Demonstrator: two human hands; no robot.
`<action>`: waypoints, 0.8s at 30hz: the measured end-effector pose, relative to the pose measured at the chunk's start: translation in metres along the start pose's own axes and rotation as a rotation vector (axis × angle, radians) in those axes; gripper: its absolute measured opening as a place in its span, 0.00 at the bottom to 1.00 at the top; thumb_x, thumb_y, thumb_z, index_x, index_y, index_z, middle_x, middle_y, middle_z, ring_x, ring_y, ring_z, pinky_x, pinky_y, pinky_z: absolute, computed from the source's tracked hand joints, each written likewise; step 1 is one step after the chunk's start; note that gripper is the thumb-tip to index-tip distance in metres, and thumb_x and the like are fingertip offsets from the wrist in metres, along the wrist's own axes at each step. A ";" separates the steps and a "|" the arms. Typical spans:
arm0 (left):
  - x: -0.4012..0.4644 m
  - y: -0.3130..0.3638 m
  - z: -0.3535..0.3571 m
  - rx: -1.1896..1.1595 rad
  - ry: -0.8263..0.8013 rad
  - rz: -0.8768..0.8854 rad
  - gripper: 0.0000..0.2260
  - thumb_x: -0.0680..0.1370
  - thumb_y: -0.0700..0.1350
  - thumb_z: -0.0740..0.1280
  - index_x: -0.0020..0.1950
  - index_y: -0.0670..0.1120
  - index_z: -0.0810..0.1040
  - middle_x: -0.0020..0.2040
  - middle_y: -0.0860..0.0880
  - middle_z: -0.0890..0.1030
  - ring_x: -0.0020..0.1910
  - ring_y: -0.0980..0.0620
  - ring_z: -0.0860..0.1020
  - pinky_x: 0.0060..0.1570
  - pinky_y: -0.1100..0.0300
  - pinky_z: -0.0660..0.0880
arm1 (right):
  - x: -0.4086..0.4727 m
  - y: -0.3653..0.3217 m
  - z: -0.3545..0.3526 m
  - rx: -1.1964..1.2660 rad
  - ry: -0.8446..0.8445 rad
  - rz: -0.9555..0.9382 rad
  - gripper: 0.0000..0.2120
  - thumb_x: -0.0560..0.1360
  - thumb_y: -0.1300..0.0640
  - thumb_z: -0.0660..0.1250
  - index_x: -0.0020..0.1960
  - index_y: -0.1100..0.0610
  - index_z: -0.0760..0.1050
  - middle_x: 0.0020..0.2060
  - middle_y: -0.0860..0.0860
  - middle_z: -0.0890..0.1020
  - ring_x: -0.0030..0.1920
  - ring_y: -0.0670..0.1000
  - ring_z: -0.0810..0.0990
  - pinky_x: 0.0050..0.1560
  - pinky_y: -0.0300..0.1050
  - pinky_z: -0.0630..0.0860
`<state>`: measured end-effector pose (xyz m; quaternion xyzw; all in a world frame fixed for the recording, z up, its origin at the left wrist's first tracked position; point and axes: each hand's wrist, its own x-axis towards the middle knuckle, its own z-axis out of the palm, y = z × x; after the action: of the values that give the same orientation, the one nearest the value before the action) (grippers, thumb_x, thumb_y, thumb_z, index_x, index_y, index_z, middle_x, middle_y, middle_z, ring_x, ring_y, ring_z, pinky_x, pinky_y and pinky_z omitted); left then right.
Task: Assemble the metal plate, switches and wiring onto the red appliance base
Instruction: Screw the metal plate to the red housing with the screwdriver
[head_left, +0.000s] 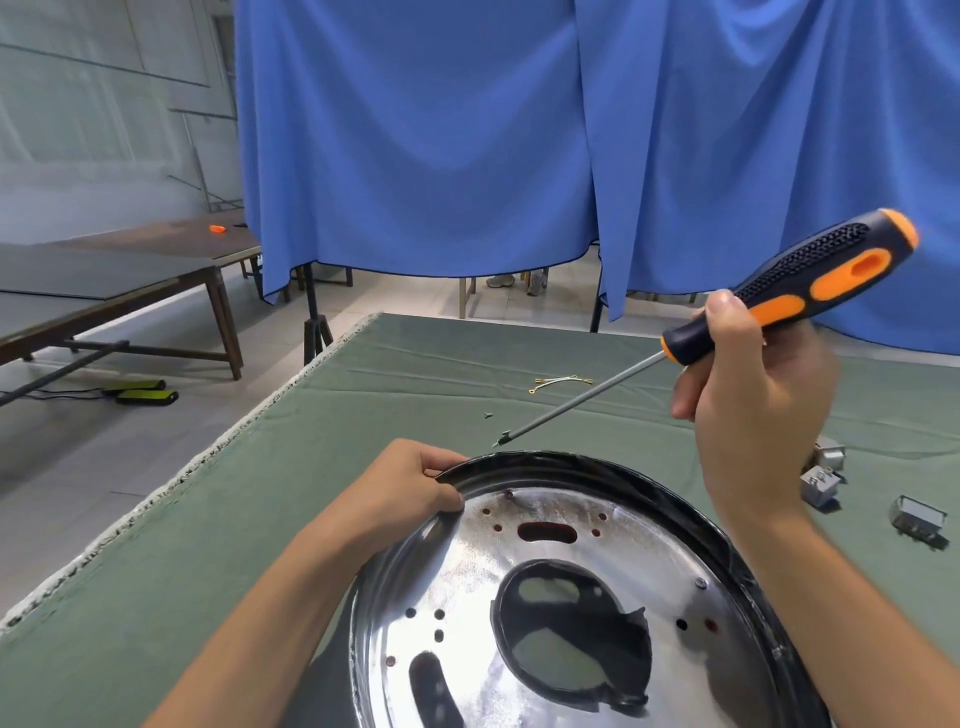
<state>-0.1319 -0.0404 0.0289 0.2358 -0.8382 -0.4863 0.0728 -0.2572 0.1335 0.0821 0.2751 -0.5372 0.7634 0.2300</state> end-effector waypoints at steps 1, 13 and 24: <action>0.000 0.000 0.000 -0.006 0.000 -0.002 0.15 0.74 0.34 0.67 0.48 0.55 0.84 0.31 0.55 0.82 0.31 0.56 0.76 0.41 0.62 0.74 | 0.000 0.000 0.000 -0.005 0.000 -0.002 0.15 0.76 0.55 0.61 0.37 0.65 0.73 0.25 0.47 0.79 0.17 0.49 0.68 0.23 0.36 0.65; 0.005 0.002 0.000 -0.036 -0.019 -0.015 0.13 0.74 0.36 0.70 0.47 0.55 0.85 0.38 0.51 0.85 0.36 0.53 0.79 0.46 0.61 0.76 | -0.003 -0.002 0.001 -0.101 0.046 -0.016 0.16 0.70 0.44 0.63 0.33 0.56 0.69 0.28 0.63 0.76 0.26 0.63 0.69 0.29 0.61 0.69; 0.001 0.000 0.002 -0.041 -0.006 -0.002 0.15 0.74 0.36 0.69 0.44 0.58 0.83 0.35 0.55 0.84 0.33 0.57 0.79 0.39 0.68 0.75 | -0.008 -0.001 -0.003 -0.216 -0.028 -0.042 0.20 0.69 0.43 0.61 0.34 0.60 0.71 0.20 0.46 0.73 0.25 0.56 0.70 0.30 0.53 0.69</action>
<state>-0.1340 -0.0393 0.0277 0.2338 -0.8280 -0.5041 0.0747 -0.2512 0.1366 0.0763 0.2706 -0.6137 0.6922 0.2665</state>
